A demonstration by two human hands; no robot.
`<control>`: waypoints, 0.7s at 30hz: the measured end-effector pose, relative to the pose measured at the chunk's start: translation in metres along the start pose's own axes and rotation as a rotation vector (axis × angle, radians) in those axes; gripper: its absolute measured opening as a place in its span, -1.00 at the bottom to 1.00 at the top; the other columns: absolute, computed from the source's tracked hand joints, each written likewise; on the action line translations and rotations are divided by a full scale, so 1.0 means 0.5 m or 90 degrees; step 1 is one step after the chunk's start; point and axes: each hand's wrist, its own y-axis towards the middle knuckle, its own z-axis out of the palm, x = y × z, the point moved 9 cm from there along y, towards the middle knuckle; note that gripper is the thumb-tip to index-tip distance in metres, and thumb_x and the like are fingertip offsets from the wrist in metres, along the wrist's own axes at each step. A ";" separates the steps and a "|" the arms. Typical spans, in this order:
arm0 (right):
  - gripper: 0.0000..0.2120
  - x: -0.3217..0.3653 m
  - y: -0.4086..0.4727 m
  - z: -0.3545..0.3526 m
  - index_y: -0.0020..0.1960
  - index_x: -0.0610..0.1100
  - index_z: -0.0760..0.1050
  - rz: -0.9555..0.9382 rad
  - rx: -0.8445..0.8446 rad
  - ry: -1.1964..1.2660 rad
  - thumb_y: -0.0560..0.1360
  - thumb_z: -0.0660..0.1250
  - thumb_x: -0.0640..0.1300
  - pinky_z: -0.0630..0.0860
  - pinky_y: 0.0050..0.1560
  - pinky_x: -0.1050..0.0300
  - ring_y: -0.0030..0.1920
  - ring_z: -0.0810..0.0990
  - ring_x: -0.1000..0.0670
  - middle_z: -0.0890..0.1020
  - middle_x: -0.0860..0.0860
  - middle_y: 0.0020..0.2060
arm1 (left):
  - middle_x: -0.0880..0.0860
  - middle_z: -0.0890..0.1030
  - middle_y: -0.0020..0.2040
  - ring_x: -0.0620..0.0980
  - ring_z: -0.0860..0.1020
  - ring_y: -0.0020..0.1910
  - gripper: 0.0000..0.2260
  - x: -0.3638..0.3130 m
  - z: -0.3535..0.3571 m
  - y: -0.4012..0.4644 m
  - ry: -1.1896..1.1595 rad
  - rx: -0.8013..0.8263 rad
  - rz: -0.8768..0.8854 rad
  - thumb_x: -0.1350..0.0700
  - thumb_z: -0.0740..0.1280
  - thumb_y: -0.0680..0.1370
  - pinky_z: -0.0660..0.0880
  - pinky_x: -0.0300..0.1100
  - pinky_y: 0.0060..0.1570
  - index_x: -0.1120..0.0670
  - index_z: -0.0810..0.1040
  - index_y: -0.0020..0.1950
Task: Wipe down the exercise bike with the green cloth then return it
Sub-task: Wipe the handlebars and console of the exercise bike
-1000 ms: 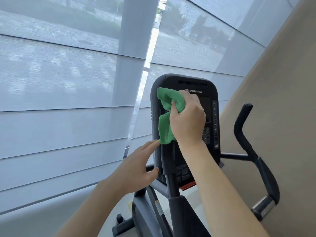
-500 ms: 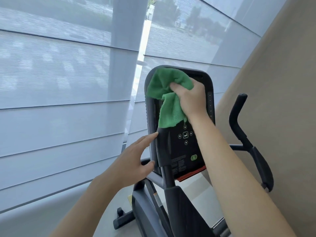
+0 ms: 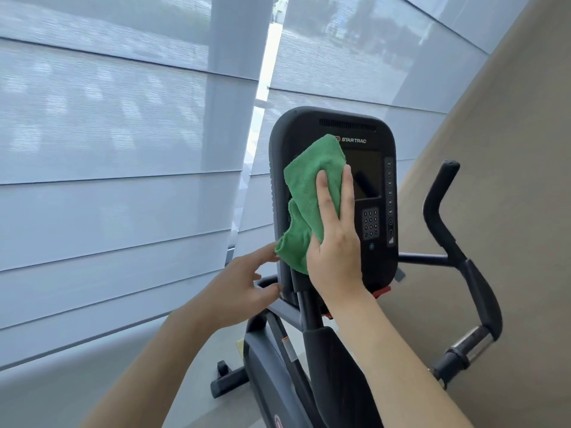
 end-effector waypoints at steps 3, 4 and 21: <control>-0.17 -0.004 0.000 -0.008 0.72 -0.01 0.14 0.001 0.023 -0.037 0.56 0.25 -0.50 0.59 0.38 -0.18 0.61 0.32 -0.21 -0.06 -0.08 0.73 | -0.41 0.52 0.39 -0.29 0.43 0.46 -0.36 0.007 -0.004 -0.009 -0.013 -0.004 0.008 0.07 0.33 0.53 0.49 -0.10 0.34 -0.41 0.34 0.55; -0.19 -0.001 -0.001 -0.009 0.72 -0.02 0.14 -0.001 0.027 -0.052 0.56 0.24 -0.49 0.58 0.40 -0.19 0.62 0.30 -0.22 -0.05 -0.09 0.73 | -0.41 0.52 0.39 -0.29 0.44 0.45 -0.37 0.009 -0.006 -0.012 -0.019 -0.012 0.011 0.06 0.33 0.53 0.50 -0.11 0.33 -0.39 0.36 0.55; -0.49 0.014 -0.074 0.016 0.51 -0.09 0.51 -0.015 0.123 -0.096 0.57 0.33 -0.06 0.42 0.42 0.06 0.45 0.36 -0.13 0.24 -0.08 0.59 | -0.42 0.51 0.40 -0.29 0.48 0.41 -0.45 0.008 -0.029 -0.021 -0.026 -0.033 0.034 0.06 0.34 0.54 0.53 -0.02 0.34 -0.36 0.44 0.48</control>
